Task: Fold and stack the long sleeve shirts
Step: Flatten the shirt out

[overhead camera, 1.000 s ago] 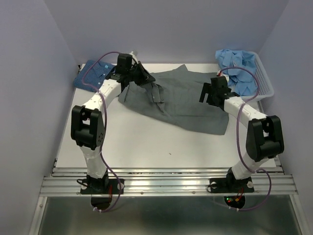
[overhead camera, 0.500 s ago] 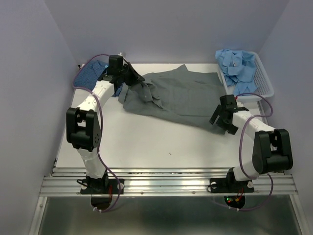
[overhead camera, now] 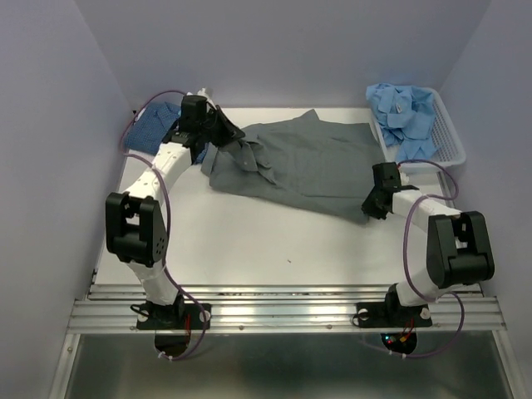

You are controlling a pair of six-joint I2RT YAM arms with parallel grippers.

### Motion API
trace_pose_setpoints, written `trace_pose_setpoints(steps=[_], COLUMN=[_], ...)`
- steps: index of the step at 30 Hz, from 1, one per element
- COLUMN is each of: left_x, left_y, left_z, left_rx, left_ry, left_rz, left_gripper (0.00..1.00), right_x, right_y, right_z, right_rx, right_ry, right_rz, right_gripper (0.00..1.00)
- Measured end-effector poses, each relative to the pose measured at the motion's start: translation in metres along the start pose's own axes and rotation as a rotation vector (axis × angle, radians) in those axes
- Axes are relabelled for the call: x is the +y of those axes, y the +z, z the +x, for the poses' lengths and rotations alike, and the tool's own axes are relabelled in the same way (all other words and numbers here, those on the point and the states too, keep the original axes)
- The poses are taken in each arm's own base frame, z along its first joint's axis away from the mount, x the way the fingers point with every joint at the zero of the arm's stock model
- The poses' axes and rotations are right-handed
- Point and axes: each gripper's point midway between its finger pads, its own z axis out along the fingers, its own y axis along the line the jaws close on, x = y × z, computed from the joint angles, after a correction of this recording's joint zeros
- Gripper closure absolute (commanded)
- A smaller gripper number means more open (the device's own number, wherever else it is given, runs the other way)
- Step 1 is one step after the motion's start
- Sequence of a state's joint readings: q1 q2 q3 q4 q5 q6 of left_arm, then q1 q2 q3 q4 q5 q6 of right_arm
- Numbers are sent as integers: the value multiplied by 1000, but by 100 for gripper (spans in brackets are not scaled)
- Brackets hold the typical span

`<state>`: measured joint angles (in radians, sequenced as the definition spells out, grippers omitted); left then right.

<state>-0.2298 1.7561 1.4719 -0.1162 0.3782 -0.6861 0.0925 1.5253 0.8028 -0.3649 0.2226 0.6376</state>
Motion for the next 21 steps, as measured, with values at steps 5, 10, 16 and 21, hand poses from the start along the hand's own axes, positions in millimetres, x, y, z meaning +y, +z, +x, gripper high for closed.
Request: trace_pose_setpoints(steps=[5,10,16,21], left_x=[-16,-57,-137,-185], left_y=[-23,-73,-185,-301], left_z=[-18,-59,-133,-165], left_rx=[-84,-260,-621,-924], left_ry=[47,128,252,312], left_rz=[14,60,146,201], left_gripper=[100,100,100,100], right_x=[20,60,113,116], right_y=[-4,-56,-219,-357], right_z=[-17,-88,-217,-274], right_rx=[-50,-240,-704,-1037], right_ry=[-5,-18,-20,-43], right_rz=[-81,-228,-512,-655], right_gripper=[97,99,99,99])
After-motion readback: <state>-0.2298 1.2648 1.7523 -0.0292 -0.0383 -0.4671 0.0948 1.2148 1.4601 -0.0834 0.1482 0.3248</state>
